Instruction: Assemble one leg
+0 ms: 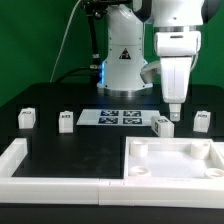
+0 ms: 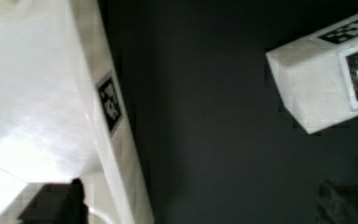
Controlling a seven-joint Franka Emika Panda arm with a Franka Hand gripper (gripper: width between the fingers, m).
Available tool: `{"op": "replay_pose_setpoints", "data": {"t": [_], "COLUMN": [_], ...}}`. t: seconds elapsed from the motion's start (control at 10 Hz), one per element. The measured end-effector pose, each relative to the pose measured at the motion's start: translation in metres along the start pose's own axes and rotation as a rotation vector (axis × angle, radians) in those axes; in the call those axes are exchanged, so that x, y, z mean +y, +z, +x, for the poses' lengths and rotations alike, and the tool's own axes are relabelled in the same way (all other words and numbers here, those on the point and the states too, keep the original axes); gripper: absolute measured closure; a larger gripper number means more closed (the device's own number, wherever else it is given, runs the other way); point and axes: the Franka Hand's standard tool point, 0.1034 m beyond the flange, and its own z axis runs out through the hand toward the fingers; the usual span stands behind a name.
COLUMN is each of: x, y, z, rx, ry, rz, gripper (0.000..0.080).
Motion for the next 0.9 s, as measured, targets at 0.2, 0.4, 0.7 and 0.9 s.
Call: {"op": "replay_pose_setpoints", "data": {"t": [0.2,0.4,0.7,0.9], "x": [-0.001,-0.002,-0.027,-0.039], "y": [0.001,0.003,0.01,0.013], "z": [0.0,-0.003,-0.012,-0.002], "rx": [0.001,0.008,0.048,0.044], "ry": [0.085,0.318,0.882,1.216], "rz": [0.003,0.004,0.007,0.033], "gripper": [0.0151,0.0151,0.0151,0.0151]}}
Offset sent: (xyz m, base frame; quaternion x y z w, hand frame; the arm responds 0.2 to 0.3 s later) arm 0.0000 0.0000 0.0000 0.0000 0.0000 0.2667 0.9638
